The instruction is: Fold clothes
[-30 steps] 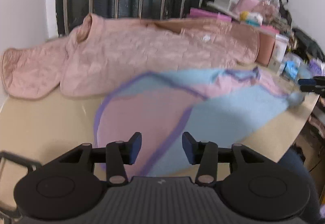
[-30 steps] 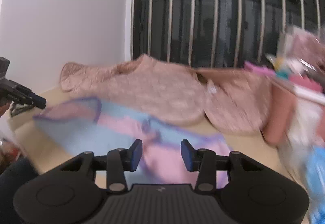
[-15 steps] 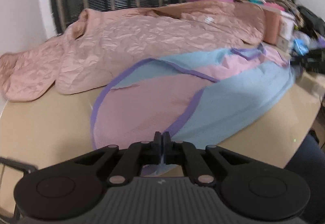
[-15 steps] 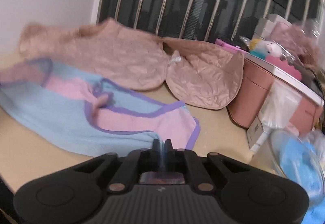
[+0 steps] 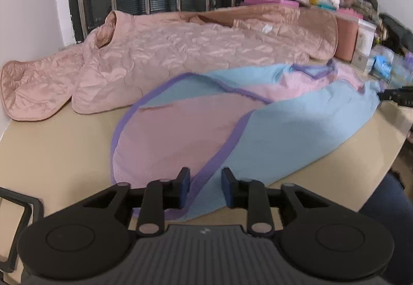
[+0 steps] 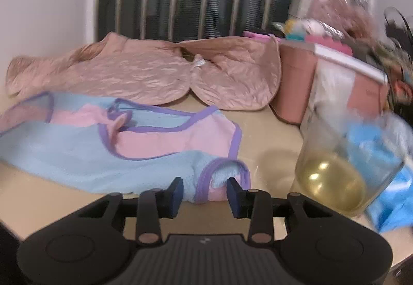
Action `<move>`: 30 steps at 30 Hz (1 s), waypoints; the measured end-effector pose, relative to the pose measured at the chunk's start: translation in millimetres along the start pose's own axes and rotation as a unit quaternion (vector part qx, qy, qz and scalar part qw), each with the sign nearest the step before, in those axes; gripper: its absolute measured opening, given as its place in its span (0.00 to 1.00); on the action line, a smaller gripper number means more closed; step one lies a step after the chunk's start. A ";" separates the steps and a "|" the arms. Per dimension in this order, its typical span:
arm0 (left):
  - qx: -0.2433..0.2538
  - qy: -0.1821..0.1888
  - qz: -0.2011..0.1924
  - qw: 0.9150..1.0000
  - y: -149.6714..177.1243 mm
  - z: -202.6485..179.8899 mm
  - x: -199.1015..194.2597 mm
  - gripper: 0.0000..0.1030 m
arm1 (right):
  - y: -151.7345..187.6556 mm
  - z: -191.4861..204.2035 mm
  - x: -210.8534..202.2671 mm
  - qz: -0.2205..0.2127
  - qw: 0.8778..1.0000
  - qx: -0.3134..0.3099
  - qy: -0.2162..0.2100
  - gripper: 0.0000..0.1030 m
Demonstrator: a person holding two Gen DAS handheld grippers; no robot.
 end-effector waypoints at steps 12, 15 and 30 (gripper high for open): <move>-0.026 0.005 0.028 0.999 30.7 -8.6 -33.0 0.02 | 18.3 -1.0 -15.6 0.043 0.998 0.044 -0.001 0.03; -0.035 -0.002 0.021 0.999 27.5 -6.0 -42.3 0.09 | 30.5 -0.6 -30.8 0.054 0.997 0.046 0.005 0.06; -0.014 -0.009 0.038 0.999 -114.6 15.1 63.7 0.53 | -111.1 99.7 42.7 0.032 0.974 -0.130 -0.181 0.46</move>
Point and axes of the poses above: each gripper's, at about its wrist camera, not at the fingertips, and x roughly the way its jaws point, z to its left, y to its underside, the point moved 5 cm from there along x, roughly the way its jaws point, and after that the axes turned 9 degrees about z, right-handed, at the moved point
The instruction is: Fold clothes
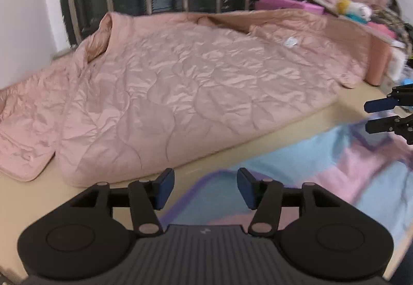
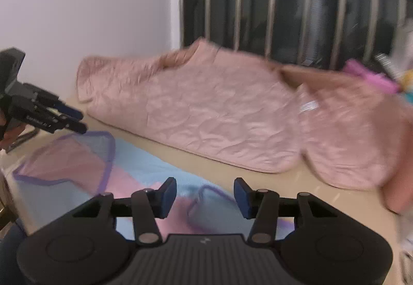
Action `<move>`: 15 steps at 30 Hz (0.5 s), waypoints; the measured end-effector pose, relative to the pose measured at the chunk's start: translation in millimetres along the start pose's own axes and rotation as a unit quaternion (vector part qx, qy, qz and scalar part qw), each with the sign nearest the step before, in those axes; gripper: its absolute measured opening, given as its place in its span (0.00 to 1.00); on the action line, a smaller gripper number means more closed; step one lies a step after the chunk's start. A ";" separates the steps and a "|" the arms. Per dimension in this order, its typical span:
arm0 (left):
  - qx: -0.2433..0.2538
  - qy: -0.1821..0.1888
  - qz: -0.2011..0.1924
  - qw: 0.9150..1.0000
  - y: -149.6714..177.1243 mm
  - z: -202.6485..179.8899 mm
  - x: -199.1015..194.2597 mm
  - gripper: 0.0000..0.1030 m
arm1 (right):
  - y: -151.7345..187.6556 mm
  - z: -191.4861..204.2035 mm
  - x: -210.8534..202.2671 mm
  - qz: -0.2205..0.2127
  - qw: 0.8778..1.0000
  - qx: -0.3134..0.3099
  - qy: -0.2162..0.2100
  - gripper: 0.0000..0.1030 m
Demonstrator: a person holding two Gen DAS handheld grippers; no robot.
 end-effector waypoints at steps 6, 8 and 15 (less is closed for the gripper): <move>0.006 0.038 0.015 0.999 4.5 4.3 17.8 0.41 | -10.0 -9.5 52.2 0.054 0.998 -0.001 -0.018 0.38; 0.015 0.046 0.018 0.999 7.1 5.7 20.4 0.03 | -4.3 -13.5 58.4 0.067 0.997 0.008 -0.021 0.23; 0.030 0.035 -0.039 0.998 9.0 0.0 -8.7 0.01 | -4.2 -11.2 51.0 0.034 0.999 0.004 0.008 0.03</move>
Point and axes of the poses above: each gripper's, at about its wrist camera, not at the fingertips, and x roughly the way its jaws point, z to its left, y to its underside, the point moved 5 cm from there along x, roughly the way its jaws point, and after that the axes turned 9 degrees about z, right-handed, at the moved point
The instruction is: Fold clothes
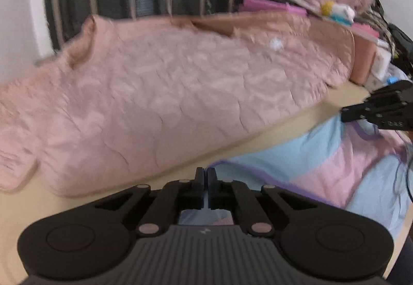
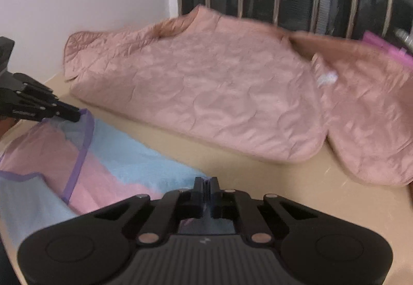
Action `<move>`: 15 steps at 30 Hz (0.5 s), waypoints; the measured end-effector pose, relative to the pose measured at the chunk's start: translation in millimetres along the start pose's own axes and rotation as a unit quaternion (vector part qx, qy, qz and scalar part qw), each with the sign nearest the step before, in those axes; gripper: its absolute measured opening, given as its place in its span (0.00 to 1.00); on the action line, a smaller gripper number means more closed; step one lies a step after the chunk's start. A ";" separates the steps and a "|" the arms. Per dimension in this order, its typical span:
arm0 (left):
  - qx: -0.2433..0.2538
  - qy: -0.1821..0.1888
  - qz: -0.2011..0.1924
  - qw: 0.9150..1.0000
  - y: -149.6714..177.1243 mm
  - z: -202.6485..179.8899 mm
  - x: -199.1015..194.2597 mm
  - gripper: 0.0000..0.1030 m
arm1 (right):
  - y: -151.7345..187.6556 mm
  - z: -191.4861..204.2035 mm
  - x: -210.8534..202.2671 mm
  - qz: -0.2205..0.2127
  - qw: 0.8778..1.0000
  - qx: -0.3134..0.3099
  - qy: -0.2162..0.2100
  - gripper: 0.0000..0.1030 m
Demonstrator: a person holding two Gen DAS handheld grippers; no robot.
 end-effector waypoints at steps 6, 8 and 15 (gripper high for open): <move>0.054 -0.078 -0.057 0.994 47.7 -40.8 -60.5 0.05 | 25.1 31.7 -69.2 -0.074 0.996 -0.047 0.022 0.03; 0.068 -0.100 -0.032 0.992 68.0 -48.1 -59.2 0.11 | 52.2 51.6 -77.9 -0.064 0.995 -0.075 0.016 0.03; 0.036 -0.129 -0.008 0.991 85.9 -23.6 -52.4 0.45 | 94.2 73.5 -85.5 -0.036 0.995 -0.091 0.005 0.14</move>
Point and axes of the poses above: each gripper's, at about its wrist camera, not at the fingertips, and x roughly the way its jaws point, z to its left, y to its underside, the point moved 5 cm from there along x, roughly the way its jaws point, and after that the axes turned 9 degrees about z, right-handed, at the moved point
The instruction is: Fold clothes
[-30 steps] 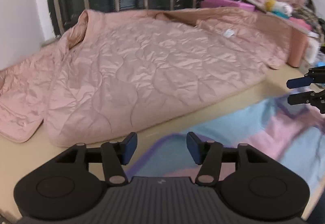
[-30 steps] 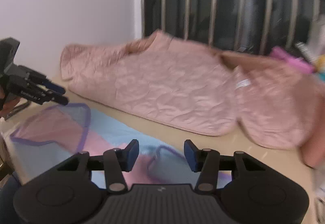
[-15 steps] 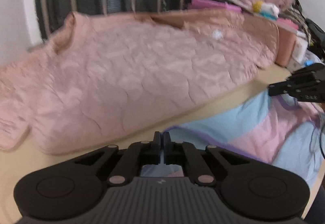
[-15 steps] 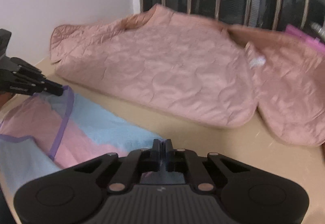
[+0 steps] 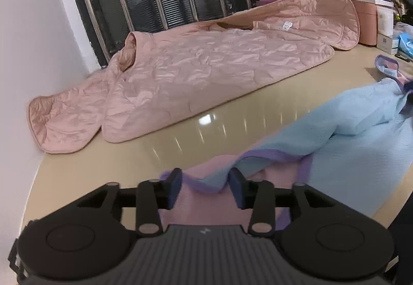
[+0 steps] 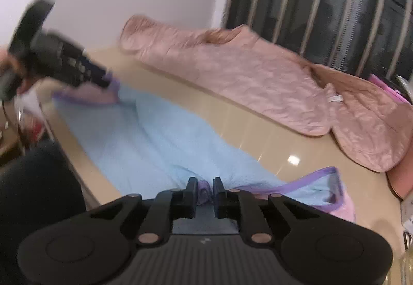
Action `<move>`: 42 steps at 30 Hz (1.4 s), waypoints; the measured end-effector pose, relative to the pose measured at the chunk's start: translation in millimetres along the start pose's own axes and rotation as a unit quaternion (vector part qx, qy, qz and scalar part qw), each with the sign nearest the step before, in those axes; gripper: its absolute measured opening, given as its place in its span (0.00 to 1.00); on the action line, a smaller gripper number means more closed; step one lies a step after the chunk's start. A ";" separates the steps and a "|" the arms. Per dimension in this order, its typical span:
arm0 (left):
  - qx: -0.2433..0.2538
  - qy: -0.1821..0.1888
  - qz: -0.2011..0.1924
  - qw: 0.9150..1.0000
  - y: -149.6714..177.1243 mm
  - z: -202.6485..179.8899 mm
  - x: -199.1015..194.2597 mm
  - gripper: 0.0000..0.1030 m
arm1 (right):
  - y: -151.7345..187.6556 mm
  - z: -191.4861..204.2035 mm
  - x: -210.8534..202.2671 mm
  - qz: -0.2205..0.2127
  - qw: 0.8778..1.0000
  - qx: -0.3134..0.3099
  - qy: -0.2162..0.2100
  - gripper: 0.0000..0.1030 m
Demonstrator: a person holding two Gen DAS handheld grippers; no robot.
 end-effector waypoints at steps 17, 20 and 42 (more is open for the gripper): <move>-0.120 0.109 0.087 0.983 -10.3 45.4 27.9 0.10 | -133.9 91.8 100.8 -0.015 0.985 -0.114 -0.132 0.29; -0.156 0.120 0.071 0.978 -11.0 54.6 29.1 0.02 | -135.3 106.4 118.9 0.007 0.983 -0.132 -0.128 0.19; -0.295 0.138 0.038 0.945 -20.8 73.5 51.0 0.09 | -130.9 98.0 103.2 -0.023 0.992 -0.058 -0.111 0.17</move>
Point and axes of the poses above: each gripper's, at about its wrist camera, not at the fingertips, and x roughly the way its jaws point, z to its left, y to its underside, the point moved 5 cm from there along x, roughly the way its jaws point, and after that the axes turned 9 degrees about z, right-handed, at the moved point
